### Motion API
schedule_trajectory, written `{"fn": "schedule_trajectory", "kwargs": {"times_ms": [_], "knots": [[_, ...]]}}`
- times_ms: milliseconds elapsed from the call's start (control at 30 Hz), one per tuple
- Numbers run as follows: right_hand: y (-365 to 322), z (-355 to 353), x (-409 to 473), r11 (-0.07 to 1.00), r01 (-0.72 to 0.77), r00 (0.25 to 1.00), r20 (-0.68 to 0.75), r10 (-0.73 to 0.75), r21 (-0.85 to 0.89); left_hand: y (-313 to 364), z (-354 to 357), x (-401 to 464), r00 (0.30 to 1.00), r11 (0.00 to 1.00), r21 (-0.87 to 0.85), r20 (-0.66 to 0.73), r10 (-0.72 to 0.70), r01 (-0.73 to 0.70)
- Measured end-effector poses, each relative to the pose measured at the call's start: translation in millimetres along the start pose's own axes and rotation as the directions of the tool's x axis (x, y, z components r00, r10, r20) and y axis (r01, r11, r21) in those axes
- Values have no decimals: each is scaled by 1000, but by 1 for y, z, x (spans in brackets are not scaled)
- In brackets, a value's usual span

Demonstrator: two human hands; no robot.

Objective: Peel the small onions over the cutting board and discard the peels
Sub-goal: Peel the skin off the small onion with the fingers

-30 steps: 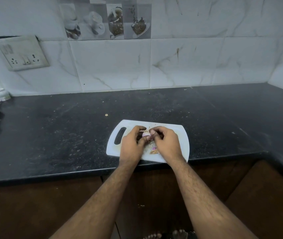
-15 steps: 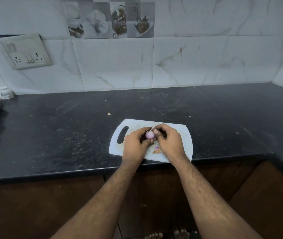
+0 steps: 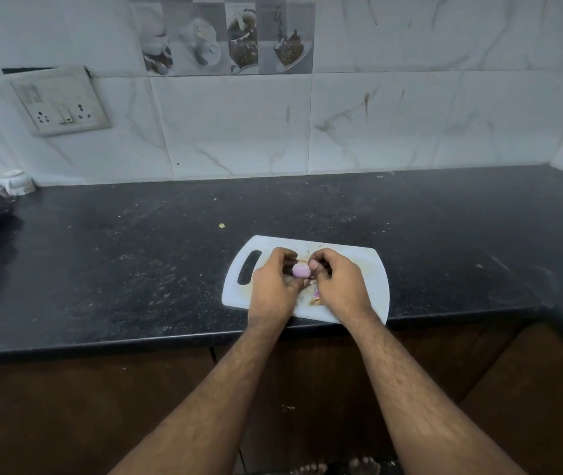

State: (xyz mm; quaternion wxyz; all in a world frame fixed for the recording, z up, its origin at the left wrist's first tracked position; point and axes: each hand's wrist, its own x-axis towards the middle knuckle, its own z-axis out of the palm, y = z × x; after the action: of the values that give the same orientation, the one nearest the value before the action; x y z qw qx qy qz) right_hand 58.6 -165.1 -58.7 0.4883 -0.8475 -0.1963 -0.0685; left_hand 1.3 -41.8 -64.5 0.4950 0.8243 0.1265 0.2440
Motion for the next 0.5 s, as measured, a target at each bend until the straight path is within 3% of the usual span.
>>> {"fn": "schedule_trajectory", "kwargs": {"times_ms": [300, 500], "knots": [[-3, -2, 0, 996, 57, 997, 45, -60, 69, 1, -2, 0, 1000, 999, -46, 28, 1, 0], [0, -1, 4, 997, -17, 998, 54, 13, 72, 4, -3, 0, 993, 1000, -27, 117, -1, 4]]}}
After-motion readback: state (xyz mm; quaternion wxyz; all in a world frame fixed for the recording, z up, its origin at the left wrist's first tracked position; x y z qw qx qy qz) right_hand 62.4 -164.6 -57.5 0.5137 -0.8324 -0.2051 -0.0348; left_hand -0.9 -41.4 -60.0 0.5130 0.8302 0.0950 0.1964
